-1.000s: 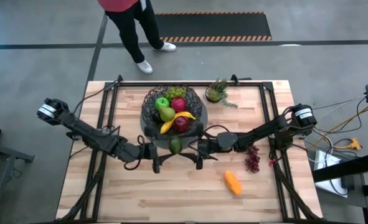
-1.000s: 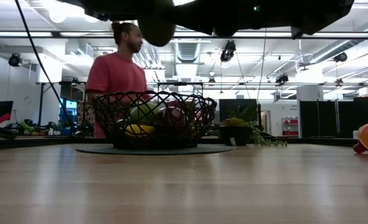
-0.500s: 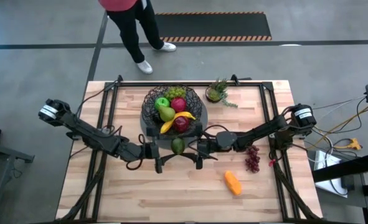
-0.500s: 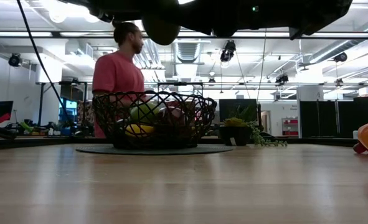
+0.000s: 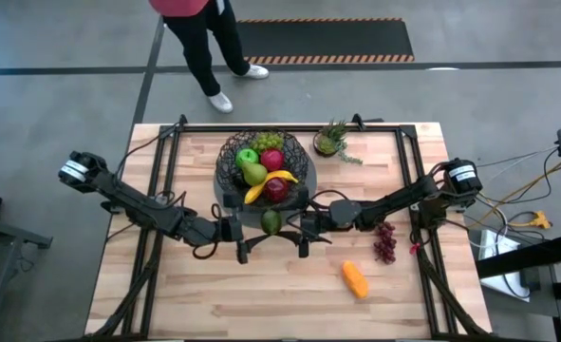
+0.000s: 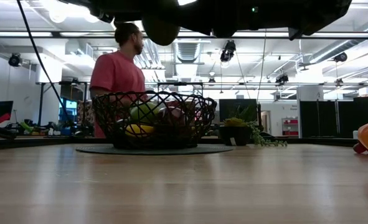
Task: Build produce basket
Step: Put the lime into the black wire basket
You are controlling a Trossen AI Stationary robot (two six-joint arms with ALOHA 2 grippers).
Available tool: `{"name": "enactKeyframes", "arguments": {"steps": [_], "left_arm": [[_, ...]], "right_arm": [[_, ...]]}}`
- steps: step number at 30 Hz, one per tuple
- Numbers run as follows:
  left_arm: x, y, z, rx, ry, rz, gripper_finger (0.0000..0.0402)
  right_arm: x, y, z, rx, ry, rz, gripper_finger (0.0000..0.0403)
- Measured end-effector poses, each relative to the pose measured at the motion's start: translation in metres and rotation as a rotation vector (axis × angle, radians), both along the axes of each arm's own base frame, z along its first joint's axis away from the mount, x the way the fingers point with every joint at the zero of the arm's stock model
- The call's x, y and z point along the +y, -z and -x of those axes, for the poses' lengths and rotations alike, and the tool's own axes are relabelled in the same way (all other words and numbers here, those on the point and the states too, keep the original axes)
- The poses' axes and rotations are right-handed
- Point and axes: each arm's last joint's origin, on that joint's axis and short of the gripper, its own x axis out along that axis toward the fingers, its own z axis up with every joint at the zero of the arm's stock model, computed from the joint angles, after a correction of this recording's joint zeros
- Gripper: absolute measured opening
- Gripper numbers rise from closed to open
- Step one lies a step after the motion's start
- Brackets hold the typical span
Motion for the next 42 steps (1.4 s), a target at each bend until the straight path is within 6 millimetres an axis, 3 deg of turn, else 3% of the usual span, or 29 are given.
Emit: {"name": "enactKeyframes", "arguments": {"steps": [17,27,31,37,42], "left_arm": [[0.003,0.006,0.006,0.015,0.008,-0.007,0.031],[0.007,0.002,0.009,0.024,-0.056,-0.095,0.0393],[0.009,0.001,0.013,0.04,-0.054,-0.161,0.0395],[0.015,-0.004,0.021,0.067,-0.124,-0.234,0.0393],[0.023,-0.011,0.034,0.07,-0.205,-0.246,0.0393]], "right_arm": [[-0.001,0.004,0.0,0.04,0.005,-0.03,0.0281],[-0.006,0.007,0.003,0.125,0.057,-0.087,0.0281],[-0.008,0.009,0.006,0.185,0.118,-0.093,0.0282],[-0.023,0.002,0.015,0.221,0.344,-0.136,0.028],[-0.049,-0.015,0.025,0.199,0.461,-0.262,0.028]]}}
